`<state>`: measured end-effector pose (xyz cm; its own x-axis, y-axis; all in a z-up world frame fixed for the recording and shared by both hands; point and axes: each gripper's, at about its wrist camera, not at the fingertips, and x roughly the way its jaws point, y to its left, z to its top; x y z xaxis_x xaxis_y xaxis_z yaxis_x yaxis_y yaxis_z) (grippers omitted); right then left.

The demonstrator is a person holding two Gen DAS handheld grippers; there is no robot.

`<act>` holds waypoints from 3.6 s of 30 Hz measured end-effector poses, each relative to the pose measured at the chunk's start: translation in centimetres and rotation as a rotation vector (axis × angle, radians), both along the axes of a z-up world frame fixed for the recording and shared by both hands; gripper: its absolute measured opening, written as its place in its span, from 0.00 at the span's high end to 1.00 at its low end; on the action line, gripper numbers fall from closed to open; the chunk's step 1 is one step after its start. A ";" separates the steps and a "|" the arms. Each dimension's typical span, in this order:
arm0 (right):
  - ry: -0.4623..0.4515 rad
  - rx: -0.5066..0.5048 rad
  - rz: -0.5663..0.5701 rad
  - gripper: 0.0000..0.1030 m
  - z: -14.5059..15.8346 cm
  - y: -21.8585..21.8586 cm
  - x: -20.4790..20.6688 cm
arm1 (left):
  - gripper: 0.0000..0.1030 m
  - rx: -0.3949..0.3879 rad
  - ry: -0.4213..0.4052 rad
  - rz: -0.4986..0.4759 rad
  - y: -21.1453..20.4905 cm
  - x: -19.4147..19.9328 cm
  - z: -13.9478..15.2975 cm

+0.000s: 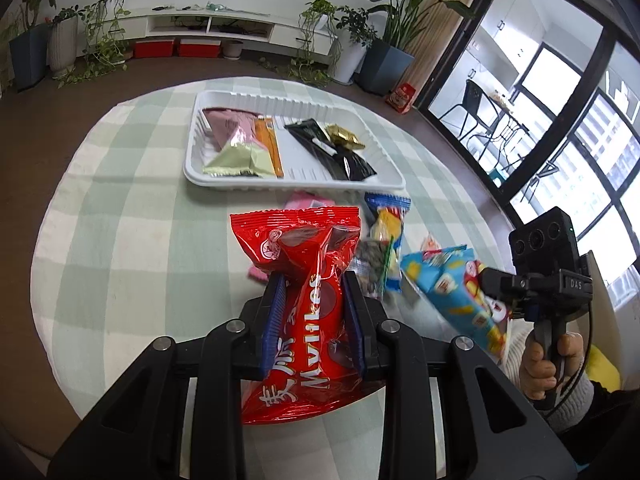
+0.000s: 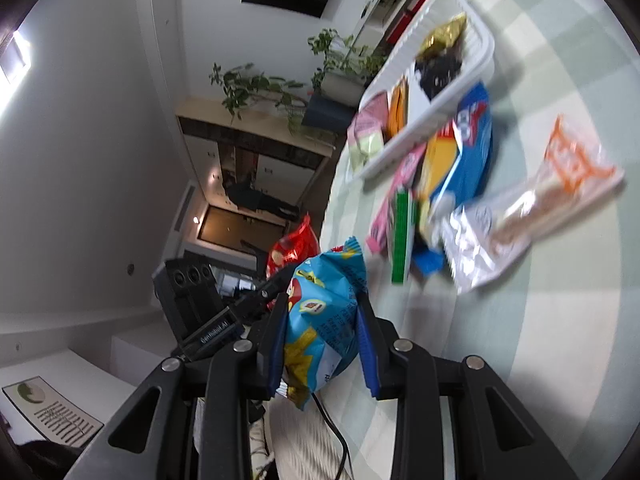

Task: Organize snacks
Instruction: 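Carry red Maltesers bag toward tray while right tool grasps panda chip bag, then lower both bags into the white tray and open both tools, then grasp pink Potoro stick with left tool while right tool grasps blue bar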

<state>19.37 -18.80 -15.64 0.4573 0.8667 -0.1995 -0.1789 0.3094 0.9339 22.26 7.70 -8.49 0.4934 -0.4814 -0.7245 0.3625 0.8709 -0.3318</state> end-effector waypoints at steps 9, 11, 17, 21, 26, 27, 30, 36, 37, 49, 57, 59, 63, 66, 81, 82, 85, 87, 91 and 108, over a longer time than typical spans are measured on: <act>-0.062 -0.010 -0.119 0.67 3.5 -3.7 3.9 | 0.75 0.004 -0.038 0.012 -0.7 4.4 2.3; -0.075 -0.025 -0.140 0.67 4.3 -4.1 5.1 | 0.75 0.004 -0.048 0.014 -1.0 5.6 2.8; -0.072 -0.066 -0.180 0.67 5.0 -4.8 8.8 | 0.75 -0.007 -0.043 -0.007 -3.1 9.7 3.1; -0.056 -0.092 -0.201 0.67 4.6 -5.7 11.7 | 0.75 0.001 -0.020 -0.022 -5.0 12.5 2.2; -0.034 -0.138 -0.221 0.67 3.9 -6.0 14.4 | 0.75 -0.015 0.004 -0.015 -6.4 15.5 0.7; -0.029 -0.154 -0.223 0.67 3.6 -5.9 15.0 | 0.75 -0.015 0.011 -0.012 -6.6 16.0 0.3; -0.021 -0.187 -0.229 0.67 2.9 -6.1 16.2 | 0.75 -0.012 0.028 -0.011 -7.3 17.5 -0.8; -0.026 -0.245 -0.233 0.67 2.2 -6.3 17.8 | 0.75 0.017 0.030 -0.017 -8.7 19.1 -2.5; -0.030 -0.255 -0.235 0.67 2.1 -6.3 18.0 | 0.75 0.028 0.026 -0.012 -8.9 19.4 -2.8; -0.126 -0.464 -0.269 0.46 4.2 -5.3 17.9 | 0.73 0.085 -0.036 0.027 -9.8 20.2 -2.7; -0.236 -0.549 -0.272 0.39 7.1 -4.4 15.7 | 0.73 0.104 -0.101 0.027 -9.1 17.2 -0.4; -0.258 -0.568 -0.267 0.39 7.9 -4.0 14.7 | 0.73 0.107 -0.114 0.027 -8.6 15.7 0.1; -0.291 -0.598 -0.255 0.37 9.1 -3.3 12.1 | 0.73 0.136 -0.137 0.013 -7.7 12.3 0.4; -0.299 -0.617 -0.252 0.35 9.2 -2.8 9.4 | 0.73 0.141 -0.123 0.000 -7.1 10.2 -0.2; -0.212 -0.767 -0.172 0.34 5.1 -0.2 2.3 | 0.73 0.170 -0.024 -0.021 -5.6 5.9 -4.1; -0.211 -0.763 -0.169 0.34 5.1 -0.3 2.3 | 0.73 0.175 -0.019 -0.022 -5.6 5.9 -4.3; -0.210 -0.764 -0.167 0.33 4.8 0.0 2.4 | 0.73 0.190 -0.007 -0.032 -5.8 6.1 -4.9; -0.202 -0.760 -0.163 0.33 4.6 0.1 2.4 | 0.73 0.200 -0.003 -0.041 -5.9 6.1 -5.3; -0.188 -0.756 -0.147 0.33 4.1 0.6 2.5 | 0.73 0.212 0.005 -0.058 -6.2 6.4 -5.8; -0.174 -0.756 -0.126 0.32 3.6 1.5 2.7 | 0.61 0.238 -0.015 -0.092 -6.6 8.3 -7.4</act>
